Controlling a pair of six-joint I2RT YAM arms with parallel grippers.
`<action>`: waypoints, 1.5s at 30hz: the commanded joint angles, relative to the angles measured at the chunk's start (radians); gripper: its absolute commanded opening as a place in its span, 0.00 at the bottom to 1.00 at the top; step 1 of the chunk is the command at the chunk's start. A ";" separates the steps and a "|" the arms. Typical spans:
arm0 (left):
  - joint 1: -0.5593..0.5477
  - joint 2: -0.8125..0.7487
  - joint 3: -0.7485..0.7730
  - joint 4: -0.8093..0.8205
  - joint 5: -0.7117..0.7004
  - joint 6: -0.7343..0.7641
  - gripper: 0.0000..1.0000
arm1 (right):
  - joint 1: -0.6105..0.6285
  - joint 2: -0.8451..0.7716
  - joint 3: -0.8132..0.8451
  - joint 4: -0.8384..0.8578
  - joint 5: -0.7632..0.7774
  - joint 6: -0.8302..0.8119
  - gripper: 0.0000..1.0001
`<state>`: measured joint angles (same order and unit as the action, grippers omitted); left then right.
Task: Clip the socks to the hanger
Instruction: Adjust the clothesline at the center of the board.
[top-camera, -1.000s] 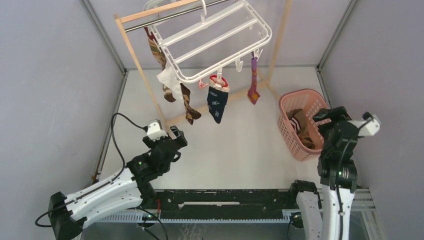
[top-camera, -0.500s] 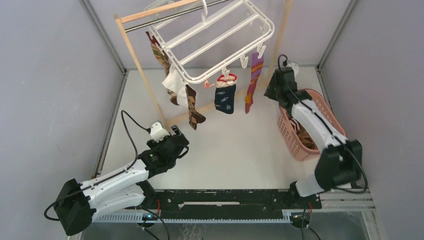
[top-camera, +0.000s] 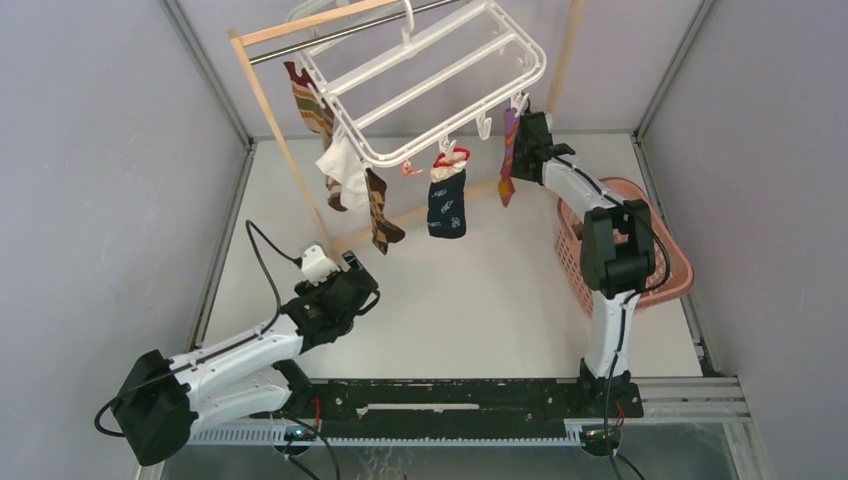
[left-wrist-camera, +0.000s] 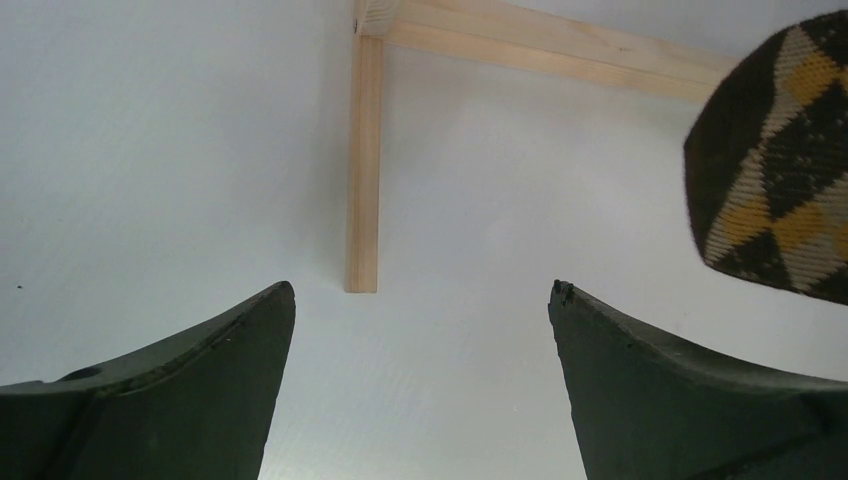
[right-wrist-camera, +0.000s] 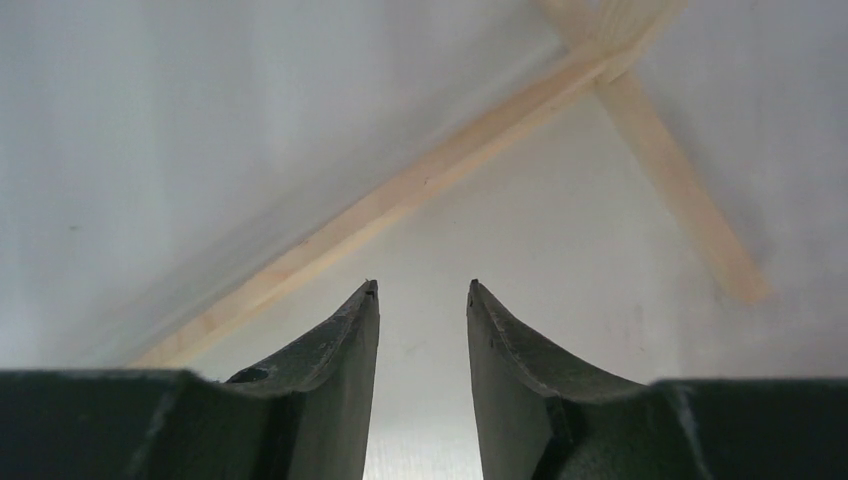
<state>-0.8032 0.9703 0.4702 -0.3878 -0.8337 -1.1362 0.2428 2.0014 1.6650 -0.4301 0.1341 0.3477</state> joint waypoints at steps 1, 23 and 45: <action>0.017 -0.021 -0.018 0.005 -0.018 -0.011 1.00 | 0.023 0.087 0.087 0.027 -0.036 0.045 0.46; 0.024 -0.034 -0.088 0.020 0.060 -0.035 1.00 | 0.062 0.445 0.464 -0.027 -0.077 0.020 0.13; 0.272 0.316 0.103 0.182 0.100 0.141 1.00 | 0.062 0.394 0.327 -0.119 -0.123 -0.043 0.10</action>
<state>-0.5816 1.2324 0.5007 -0.2596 -0.7502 -1.0630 0.3065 2.4374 2.0537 -0.4610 0.0322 0.3244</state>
